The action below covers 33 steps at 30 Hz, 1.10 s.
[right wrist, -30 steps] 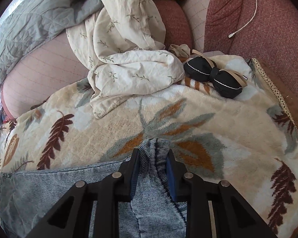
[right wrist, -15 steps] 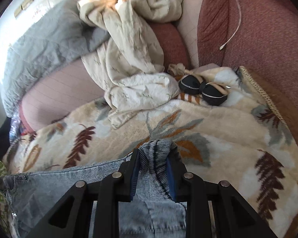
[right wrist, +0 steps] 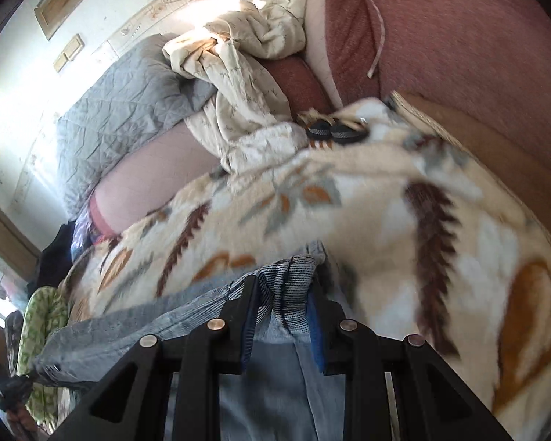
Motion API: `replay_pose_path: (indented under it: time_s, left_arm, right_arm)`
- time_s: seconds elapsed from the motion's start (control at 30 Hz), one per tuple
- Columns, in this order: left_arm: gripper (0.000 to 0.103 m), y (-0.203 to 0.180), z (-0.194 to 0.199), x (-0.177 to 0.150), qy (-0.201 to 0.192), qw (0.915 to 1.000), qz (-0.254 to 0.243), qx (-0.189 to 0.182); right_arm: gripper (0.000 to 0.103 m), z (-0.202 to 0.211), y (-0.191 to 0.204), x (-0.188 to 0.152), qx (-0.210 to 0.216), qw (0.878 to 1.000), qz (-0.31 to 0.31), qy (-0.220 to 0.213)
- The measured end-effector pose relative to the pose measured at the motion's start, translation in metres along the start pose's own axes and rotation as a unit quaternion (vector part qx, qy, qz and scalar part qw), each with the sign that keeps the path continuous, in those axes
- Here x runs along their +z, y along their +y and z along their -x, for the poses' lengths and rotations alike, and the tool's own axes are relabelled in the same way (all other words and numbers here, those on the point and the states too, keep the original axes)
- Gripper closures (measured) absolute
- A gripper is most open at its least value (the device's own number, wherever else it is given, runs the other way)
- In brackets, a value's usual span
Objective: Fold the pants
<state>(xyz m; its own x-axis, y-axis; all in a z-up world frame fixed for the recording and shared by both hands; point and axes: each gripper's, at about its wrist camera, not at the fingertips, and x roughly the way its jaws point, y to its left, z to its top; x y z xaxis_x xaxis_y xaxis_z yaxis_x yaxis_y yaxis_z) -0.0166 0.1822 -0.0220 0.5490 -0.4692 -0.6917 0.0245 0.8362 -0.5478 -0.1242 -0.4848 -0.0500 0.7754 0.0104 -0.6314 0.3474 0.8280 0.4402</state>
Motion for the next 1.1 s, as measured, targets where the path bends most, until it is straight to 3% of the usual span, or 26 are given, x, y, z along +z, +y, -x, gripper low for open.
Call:
replay_pose_path:
  time_s: [0.2, 0.47, 0.6, 0.73, 0.87, 0.9, 0.93, 1.0, 1.07, 1.1]
  left_arm:
    - [0.101, 0.021, 0.0, -0.037, 0.022, 0.9994, 0.023, 0.012]
    - [0.1, 0.031, -0.009, -0.05, 0.051, 0.9974, 0.031, 0.04]
    - [0.094, 0.035, -0.007, -0.055, 0.063, 0.9959, 0.028, 0.059]
    - [0.091, 0.033, 0.007, -0.058, 0.057, 0.9947, 0.013, 0.084]
    - [0.089, 0.019, 0.034, -0.058, 0.014, 0.9919, -0.034, 0.121]
    - [0.084, 0.011, 0.041, -0.056, 0.0, 0.9916, -0.045, 0.121]
    - [0.073, 0.004, 0.043, -0.054, -0.01, 0.9915, -0.053, 0.118]
    - [0.053, -0.018, 0.048, -0.051, -0.04, 0.9912, -0.068, 0.106]
    - [0.047, -0.042, 0.043, -0.052, -0.058, 0.9912, -0.086, 0.082]
    - [0.045, -0.054, 0.038, -0.051, -0.062, 0.9908, -0.096, 0.072]
  right_arm:
    - [0.077, 0.027, -0.026, -0.05, -0.006, 1.0, -0.008, 0.029]
    - [0.077, 0.023, -0.046, -0.082, -0.033, 0.997, -0.004, 0.072]
    - [0.077, 0.022, -0.049, -0.096, -0.05, 0.994, 0.011, 0.093]
    - [0.076, 0.025, -0.057, -0.102, -0.065, 0.99, 0.002, 0.128]
    - [0.075, 0.05, -0.052, -0.092, -0.065, 0.993, 0.014, 0.099]
    - [0.075, 0.056, -0.047, -0.088, -0.067, 0.993, 0.026, 0.091]
    - [0.075, 0.059, -0.04, -0.084, -0.067, 0.994, 0.037, 0.084]
    - [0.065, 0.06, -0.026, -0.075, -0.06, 0.994, 0.05, 0.079]
    - [0.051, 0.056, -0.008, -0.066, -0.057, 0.994, 0.063, 0.068]
    - [0.05, 0.051, 0.002, -0.062, -0.058, 0.994, 0.07, 0.065]
